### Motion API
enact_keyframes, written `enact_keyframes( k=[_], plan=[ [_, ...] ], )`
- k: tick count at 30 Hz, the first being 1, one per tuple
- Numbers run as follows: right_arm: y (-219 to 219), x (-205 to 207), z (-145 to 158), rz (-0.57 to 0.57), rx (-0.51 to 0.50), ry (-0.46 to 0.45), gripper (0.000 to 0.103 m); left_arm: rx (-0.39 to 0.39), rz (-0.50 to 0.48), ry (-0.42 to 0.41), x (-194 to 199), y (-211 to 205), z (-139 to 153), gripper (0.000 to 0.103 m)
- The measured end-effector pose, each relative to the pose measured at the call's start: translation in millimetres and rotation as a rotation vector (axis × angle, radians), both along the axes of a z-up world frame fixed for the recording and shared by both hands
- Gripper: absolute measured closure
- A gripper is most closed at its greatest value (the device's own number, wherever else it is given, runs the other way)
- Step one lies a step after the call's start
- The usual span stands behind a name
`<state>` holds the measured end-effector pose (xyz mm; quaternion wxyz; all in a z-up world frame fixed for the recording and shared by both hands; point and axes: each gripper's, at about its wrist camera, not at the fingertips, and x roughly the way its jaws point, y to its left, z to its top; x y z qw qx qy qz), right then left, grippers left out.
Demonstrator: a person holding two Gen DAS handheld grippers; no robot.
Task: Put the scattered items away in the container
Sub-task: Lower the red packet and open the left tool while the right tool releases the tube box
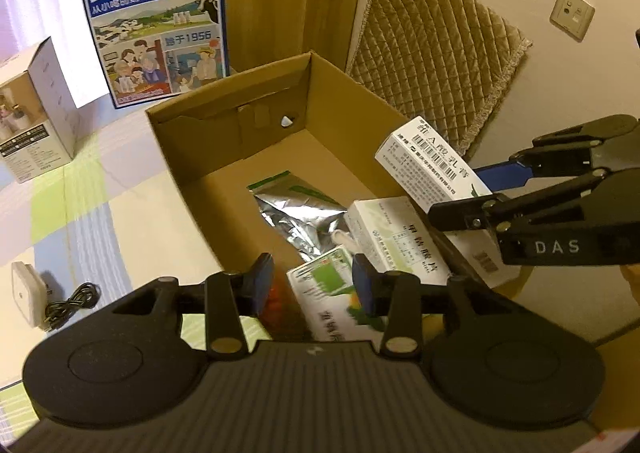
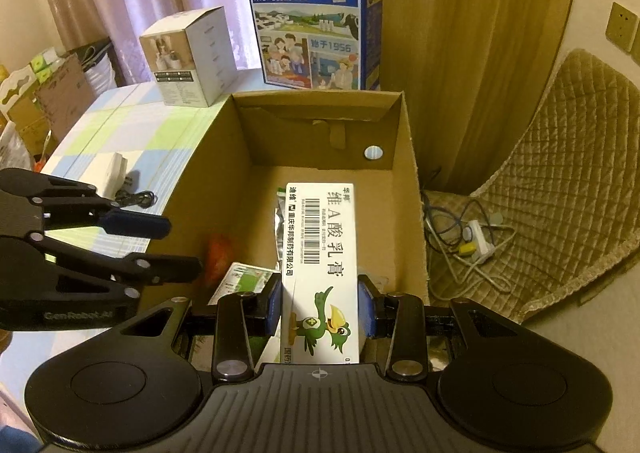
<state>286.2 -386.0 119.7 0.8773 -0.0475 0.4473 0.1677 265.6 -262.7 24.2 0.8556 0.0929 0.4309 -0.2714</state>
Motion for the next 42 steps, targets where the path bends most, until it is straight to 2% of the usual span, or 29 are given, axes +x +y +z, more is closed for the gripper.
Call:
enact_keyframes(
  k=[2,7,27,28,31,42],
  plan=[
    [0.8,0.3,-1.0,-0.002,0.004,0.003,0.068,0.003,0.005,-0.009,-2.1,5.5,1.4,0.065],
    [6.3,-1.0,-0.9,0.000,0.010,0.003,0.068,0.003,0.004,-0.025,-8.7,18.0,6.5,0.053],
    [25.7,12.6,3.2,-0.018,0.035,-0.022,0.068,0.009,0.011,-0.035,-16.1,34.2,6.3,0.044],
    [26.0,13.0,4.2,-0.023,0.039,-0.036,0.066,0.008,0.011,-0.035,-16.3,35.0,5.9,0.044],
    [24.6,12.9,7.4,-0.041,0.055,-0.052,0.048,0.005,0.018,-0.035,-17.4,40.9,4.0,0.038],
    [11.1,-8.9,8.2,-0.091,0.094,-0.034,0.036,0.012,0.073,-0.020,-33.7,79.9,-4.8,0.029]
  ],
)
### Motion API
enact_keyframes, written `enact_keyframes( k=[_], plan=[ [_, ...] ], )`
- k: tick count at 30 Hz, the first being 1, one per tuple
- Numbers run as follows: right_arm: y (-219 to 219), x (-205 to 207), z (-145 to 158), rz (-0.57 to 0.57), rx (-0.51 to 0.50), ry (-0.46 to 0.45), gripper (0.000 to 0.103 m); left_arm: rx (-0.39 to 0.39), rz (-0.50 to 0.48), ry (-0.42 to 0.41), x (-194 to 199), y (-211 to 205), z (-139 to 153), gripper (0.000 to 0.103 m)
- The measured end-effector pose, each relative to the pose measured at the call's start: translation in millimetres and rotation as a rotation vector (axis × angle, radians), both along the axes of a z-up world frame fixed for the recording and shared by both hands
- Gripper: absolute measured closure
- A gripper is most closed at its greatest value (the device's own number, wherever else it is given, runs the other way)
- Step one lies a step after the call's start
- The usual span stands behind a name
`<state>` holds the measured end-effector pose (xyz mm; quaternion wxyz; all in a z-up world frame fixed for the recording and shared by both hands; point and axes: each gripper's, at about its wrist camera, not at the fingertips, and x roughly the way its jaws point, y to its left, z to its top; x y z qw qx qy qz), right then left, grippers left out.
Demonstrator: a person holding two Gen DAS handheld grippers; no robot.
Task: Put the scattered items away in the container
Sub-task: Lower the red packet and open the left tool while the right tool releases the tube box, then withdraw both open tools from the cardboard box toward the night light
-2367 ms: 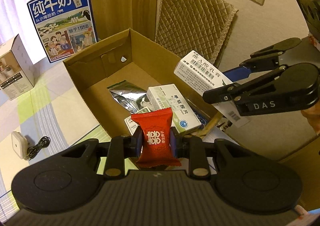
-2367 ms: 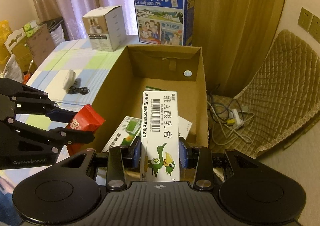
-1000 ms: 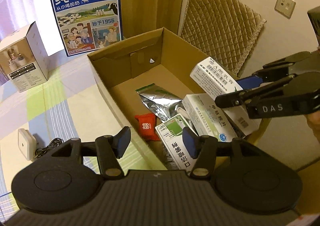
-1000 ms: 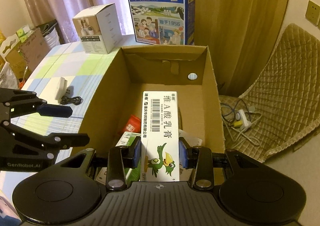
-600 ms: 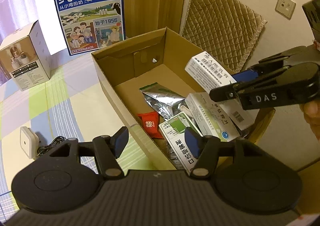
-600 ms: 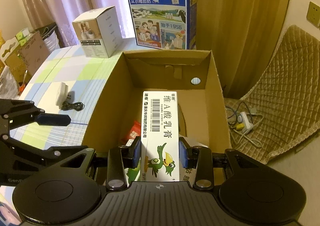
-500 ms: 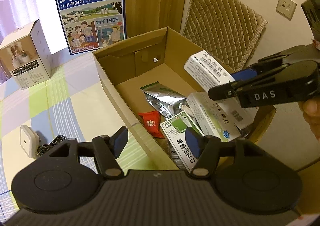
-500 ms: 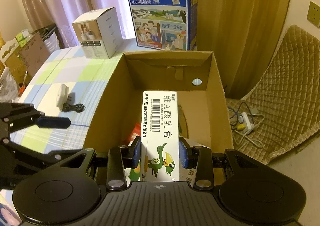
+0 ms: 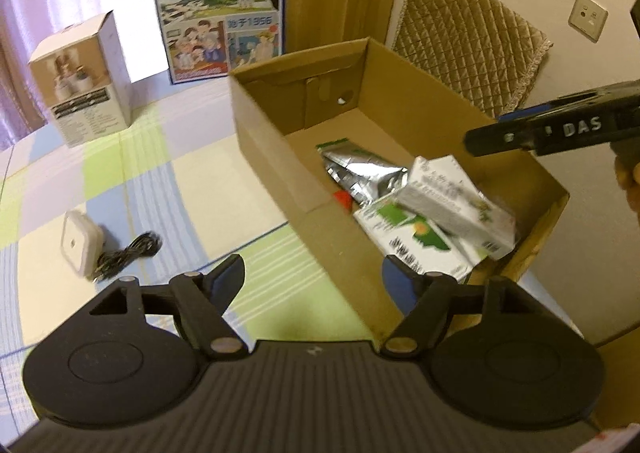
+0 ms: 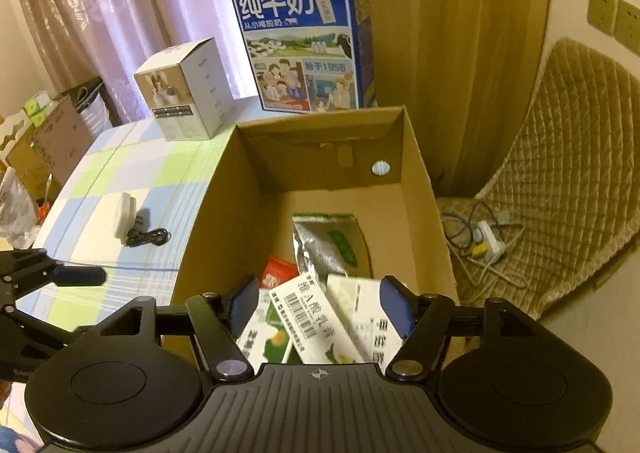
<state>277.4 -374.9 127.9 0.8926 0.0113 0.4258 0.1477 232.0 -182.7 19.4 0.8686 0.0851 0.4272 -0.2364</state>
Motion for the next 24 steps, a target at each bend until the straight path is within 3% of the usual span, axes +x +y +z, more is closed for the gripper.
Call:
enact_keyframes(
  k=[6,11,17,24],
  plan=[
    [13.6,-25.6,6.7,0.030,0.002,-0.014,0.032,0.007,0.053,0.003,-23.1,40.0,-4.3,0.024],
    [48.9,-43.8,16.8,0.102,0.004,-0.045,0.030,0.033,0.119,0.010,-38.4,86.9,-11.9,0.024],
    [108.3,-58.6,23.0,0.234,-0.024,-0.078,0.028,0.078,0.178,0.010,-48.7,143.6,-16.6,0.024],
    [180.9,-57.4,8.9,0.450,-0.161,-0.126,0.028,0.132,0.178,0.016,-39.9,186.5,-20.2,0.024]
  ],
)
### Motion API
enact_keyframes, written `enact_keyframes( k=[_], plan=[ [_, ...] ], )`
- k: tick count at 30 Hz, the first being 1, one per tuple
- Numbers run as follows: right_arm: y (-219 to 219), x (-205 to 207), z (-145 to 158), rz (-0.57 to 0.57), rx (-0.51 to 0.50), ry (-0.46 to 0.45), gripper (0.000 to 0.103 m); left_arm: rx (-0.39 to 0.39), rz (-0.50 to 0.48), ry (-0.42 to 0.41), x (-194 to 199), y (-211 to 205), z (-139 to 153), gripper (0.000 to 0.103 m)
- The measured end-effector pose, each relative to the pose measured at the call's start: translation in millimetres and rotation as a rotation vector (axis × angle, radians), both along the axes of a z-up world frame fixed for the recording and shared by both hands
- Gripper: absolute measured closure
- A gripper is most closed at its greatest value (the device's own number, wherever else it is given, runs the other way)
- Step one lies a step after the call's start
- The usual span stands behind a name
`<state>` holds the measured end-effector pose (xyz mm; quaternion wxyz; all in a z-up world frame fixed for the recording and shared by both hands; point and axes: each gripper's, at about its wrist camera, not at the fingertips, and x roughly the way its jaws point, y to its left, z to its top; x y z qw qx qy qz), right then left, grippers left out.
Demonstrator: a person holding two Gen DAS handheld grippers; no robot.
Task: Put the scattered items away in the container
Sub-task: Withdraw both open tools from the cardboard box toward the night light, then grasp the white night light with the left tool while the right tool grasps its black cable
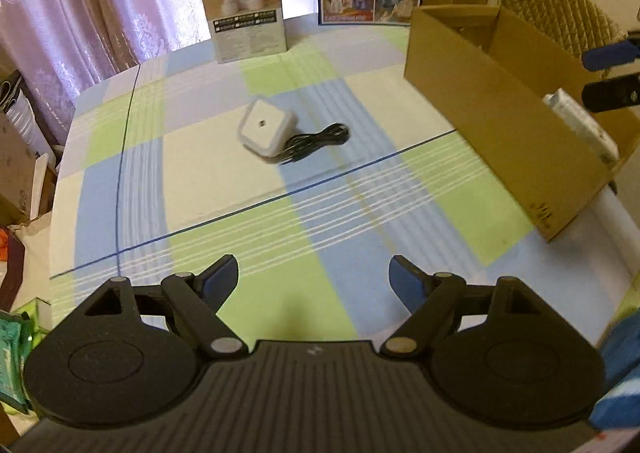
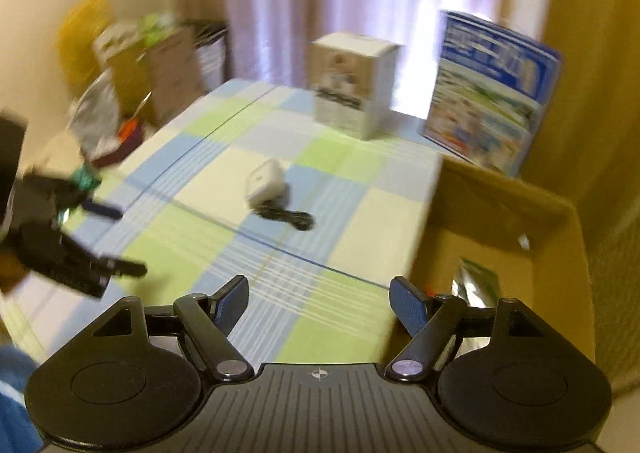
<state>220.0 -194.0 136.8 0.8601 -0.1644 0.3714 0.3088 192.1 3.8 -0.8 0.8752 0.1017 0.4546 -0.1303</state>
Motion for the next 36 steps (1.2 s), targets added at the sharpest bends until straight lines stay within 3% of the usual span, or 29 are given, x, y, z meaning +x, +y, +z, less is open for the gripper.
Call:
enact_keyframes(
  k=[8,16,21,25,26,33,36],
  plan=[
    [63.6,35.4,-35.8,0.233,-0.190,-0.058,0.029,0.122,-0.167,-0.052,40.7,9.0,-14.5,0.023],
    [102.7,88.6,-80.8,0.439,-0.348,-0.102,0.029,0.205,-0.362,-0.151,90.8,14.7,-45.5,0.006],
    [123.6,114.8,-113.6,0.587,-0.415,-0.087,0.030,0.201,-0.351,-0.145,130.2,25.9,-60.8,0.006],
    [137.6,131.7,-137.1,0.638,-0.426,-0.075,0.038,0.180,-0.355,-0.144,155.7,34.3,-64.9,0.006],
    [141.0,135.0,-142.3,0.656,-0.430,-0.071,0.043,0.178,-0.365,-0.153,160.8,35.1,-65.2,0.006],
    [158.7,152.3,-169.0,0.731,-0.465,-0.070,0.047,0.122,-0.471,-0.155,185.1,28.7,-69.4,0.010],
    [162.2,163.0,-177.0,0.734,-0.469,-0.049,0.059,0.120,-0.516,-0.147,192.1,23.9,-75.6,0.015]
  ],
)
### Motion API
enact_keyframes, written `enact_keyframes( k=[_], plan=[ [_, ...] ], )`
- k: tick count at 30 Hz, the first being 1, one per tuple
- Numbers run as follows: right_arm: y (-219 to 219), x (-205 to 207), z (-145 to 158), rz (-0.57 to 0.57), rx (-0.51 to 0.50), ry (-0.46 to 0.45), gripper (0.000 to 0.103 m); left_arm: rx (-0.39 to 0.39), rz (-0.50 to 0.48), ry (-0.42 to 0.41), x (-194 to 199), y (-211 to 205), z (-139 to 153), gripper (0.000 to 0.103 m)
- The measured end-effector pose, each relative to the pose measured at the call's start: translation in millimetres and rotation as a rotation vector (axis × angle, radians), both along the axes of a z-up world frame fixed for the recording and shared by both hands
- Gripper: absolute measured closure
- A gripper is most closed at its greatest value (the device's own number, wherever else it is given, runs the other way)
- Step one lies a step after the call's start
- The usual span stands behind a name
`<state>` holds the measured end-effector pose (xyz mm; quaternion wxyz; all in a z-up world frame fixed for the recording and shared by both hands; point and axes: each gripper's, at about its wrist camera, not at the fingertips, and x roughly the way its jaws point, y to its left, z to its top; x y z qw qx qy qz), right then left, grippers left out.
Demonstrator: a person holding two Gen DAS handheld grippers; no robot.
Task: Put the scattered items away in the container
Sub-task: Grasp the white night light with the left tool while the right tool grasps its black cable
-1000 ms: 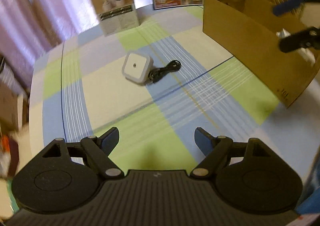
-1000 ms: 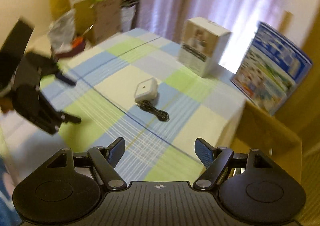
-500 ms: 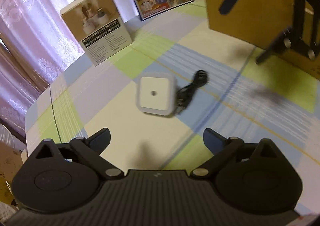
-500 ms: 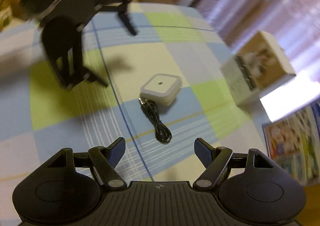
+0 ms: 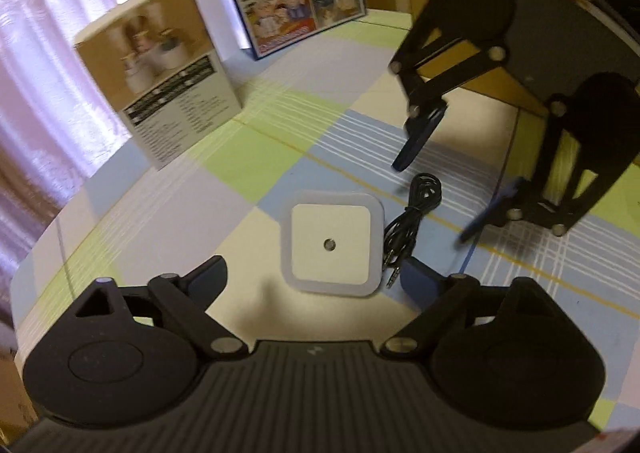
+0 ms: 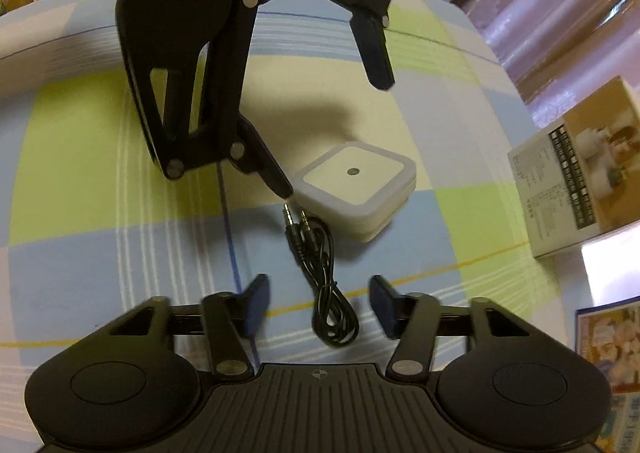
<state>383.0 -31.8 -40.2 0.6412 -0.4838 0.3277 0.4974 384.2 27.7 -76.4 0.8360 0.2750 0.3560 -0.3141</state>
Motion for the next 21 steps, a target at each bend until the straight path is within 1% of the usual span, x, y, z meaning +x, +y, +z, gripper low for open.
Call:
enact_keyframes(
  k=[3,7,9,12,13,16,18,19,21],
  plan=[
    [1.7,10.1,-7.1,-0.001,-0.022,0.009,0.061,-0.019,-0.021,0.012,6.5,-2.5,-3.3,0.020],
    [1.3,24.0,-8.3,-0.033,0.007,0.043,0.062,-0.044,-0.030,0.019,15.7,-4.2,-3.9,0.021],
    [1.3,29.9,-8.0,-0.052,0.026,0.080,0.063,-0.052,-0.042,0.028,19.0,-6.1,-4.9,0.021],
    [2.6,35.8,-7.5,-0.084,0.038,0.130,0.077,-0.059,-0.051,0.037,21.6,-9.1,-7.2,0.023],
    [3.3,36.2,-7.6,-0.087,0.033,0.141,0.087,-0.062,-0.049,0.043,22.7,-9.8,-8.5,0.024],
    [4.7,34.6,-7.6,-0.107,0.009,0.149,0.088,-0.056,-0.051,0.063,25.0,-12.1,-13.9,0.030],
    [6.9,31.8,-7.3,-0.119,-0.008,0.173,0.089,-0.058,-0.049,0.074,25.2,-13.4,-16.5,0.039],
    [7.1,30.6,-7.1,-0.127,-0.017,0.178,0.089,-0.061,-0.048,0.081,25.0,-14.1,-17.4,0.041],
    [5.9,28.1,-7.6,-0.153,-0.034,0.193,0.090,-0.060,-0.038,0.081,23.0,-15.0,-18.1,0.042]
  ],
)
